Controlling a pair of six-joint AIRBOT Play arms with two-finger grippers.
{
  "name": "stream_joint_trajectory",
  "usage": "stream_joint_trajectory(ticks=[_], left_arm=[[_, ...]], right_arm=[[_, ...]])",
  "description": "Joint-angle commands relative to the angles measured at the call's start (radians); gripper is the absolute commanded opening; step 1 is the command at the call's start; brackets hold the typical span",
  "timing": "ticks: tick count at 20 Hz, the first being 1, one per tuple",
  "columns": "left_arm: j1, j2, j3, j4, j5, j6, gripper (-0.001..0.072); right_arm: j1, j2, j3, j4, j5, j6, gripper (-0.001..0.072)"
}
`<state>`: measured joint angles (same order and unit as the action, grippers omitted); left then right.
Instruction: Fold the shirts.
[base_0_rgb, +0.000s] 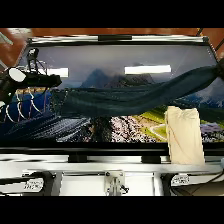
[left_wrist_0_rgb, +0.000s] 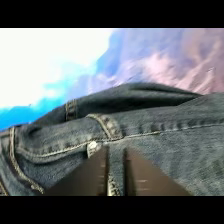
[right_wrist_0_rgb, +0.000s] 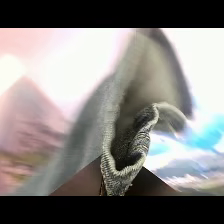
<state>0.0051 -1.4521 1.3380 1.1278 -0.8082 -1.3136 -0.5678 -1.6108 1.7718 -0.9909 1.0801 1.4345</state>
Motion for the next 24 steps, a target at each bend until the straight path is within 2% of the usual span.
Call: stream_joint_trajectory(ticks=[1,3,7,8,9,14,18,20,24], left_arm=[[-0.067,0.002,0.001,-0.015,0.057,0.0,0.0169],[-0.112,0.002,0.001,-0.027,0.071,-0.001,0.0168],[-0.209,-0.01,0.001,-0.212,0.078,-0.035,0.0168],[-0.243,-0.016,0.0,-0.252,0.085,-0.035,0.0154],[-0.282,-0.025,0.0,-0.286,0.102,-0.034,0.0084],[-0.555,-0.134,0.001,-0.459,0.332,-0.035,0.0083],[-0.703,-0.209,0.004,-0.509,0.496,-0.072,0.0083],[-0.731,-0.221,0.018,-0.511,0.495,-0.079,0.0083],[-0.725,-0.221,0.066,-0.512,0.513,-0.079,0.0083]], right_arm=[[0.001,0.14,0.002,0.069,0.04,-0.026,0.0093],[0.001,0.19,0.002,0.071,0.051,-0.027,0.0093],[0.001,0.257,0.002,0.159,0.082,-0.035,0.0093],[0.001,0.275,0.002,0.179,0.1,-0.039,0.0093],[0.001,0.293,0.002,0.183,0.116,-0.041,0.0093],[0.0,0.412,0.002,0.188,0.171,-0.057,0.0093],[0.0,0.476,0.002,0.177,0.186,-0.055,0.0093],[0.0,0.467,0.001,0.127,0.231,-0.043,0.0093],[0.0,0.395,-0.015,-0.069,0.314,-0.006,0.0093]])
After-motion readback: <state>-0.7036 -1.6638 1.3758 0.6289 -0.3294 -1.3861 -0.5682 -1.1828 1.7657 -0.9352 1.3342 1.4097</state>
